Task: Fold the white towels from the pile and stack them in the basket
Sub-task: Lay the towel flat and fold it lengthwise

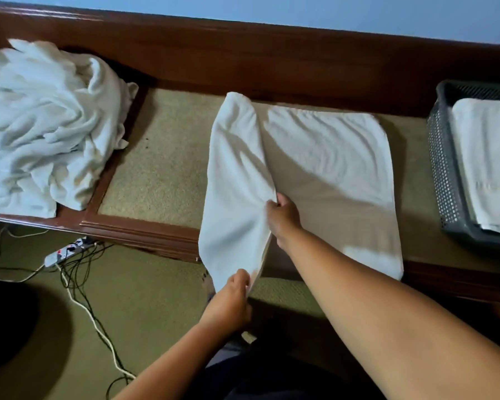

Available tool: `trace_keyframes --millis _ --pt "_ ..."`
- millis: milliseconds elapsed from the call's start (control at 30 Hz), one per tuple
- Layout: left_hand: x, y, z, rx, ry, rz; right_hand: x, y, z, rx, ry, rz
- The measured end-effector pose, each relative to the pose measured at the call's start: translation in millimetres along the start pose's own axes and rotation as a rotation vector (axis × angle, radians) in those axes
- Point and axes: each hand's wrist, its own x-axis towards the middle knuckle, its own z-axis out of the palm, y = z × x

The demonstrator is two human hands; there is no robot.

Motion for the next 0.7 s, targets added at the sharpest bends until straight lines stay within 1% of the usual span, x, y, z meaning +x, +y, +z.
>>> trace_keyframes --millis 33,100,133,167,200,233,267,300,333,367,400,433,500,533,567,633,667,700 --pt "-1 7 3 0.007 -0.041 0.029 2 4 -9 -0.016 0.068 -0.021" --pt "-1 26 10 -0.058 -0.207 0.08 3 16 -29 -0.038 0.193 0.002" --pt "0 35 15 -0.15 -0.339 0.064 5 27 -39 -0.06 0.238 0.043" --pt "4 42 21 -0.248 -0.467 0.012 4 39 -50 -0.08 0.265 0.092" --pt "9 43 27 -0.311 -0.546 -0.077 2 52 -60 -0.082 0.269 0.147" --pt "19 35 33 -0.35 -0.528 -0.179 -3 63 -69 -0.067 0.241 0.2" --pt "26 27 34 -0.377 -0.425 -0.295 -10 72 -77 -0.046 0.204 0.227" --pt "38 6 35 -0.423 -0.25 -0.432 -19 77 -83 -0.038 0.158 0.229" --pt "46 -10 32 -0.528 -0.043 -0.57 -26 82 -88 -0.051 0.113 0.212" --pt "56 -31 30 -0.645 0.143 -0.643 -30 85 -92 -0.077 0.074 0.194" --pt "66 -47 27 -0.748 0.274 -0.647 -35 89 -93 -0.108 0.037 0.184" --pt "71 -51 17 -0.836 0.34 -0.616 -39 92 -94 -0.143 0.001 0.182" --pt "73 -46 -1 -0.975 0.372 -0.612 -45 101 -93 -0.188 -0.06 0.215" --pt "71 -43 -7 -0.958 0.342 -0.647 -47 105 -93 -0.209 -0.096 0.248" --pt "69 -42 -10 -0.906 0.304 -0.656 -52 107 -94 -0.23 -0.123 0.271" --pt "60 -44 -12 -0.703 0.137 -0.573 -57 113 -95 -0.258 -0.172 0.295" --pt "54 -45 -11 -0.636 0.072 -0.525 -58 118 -94 -0.262 -0.196 0.3" --pt "49 -47 -9 -0.619 0.046 -0.503 -60 122 -93 -0.25 -0.212 0.302"
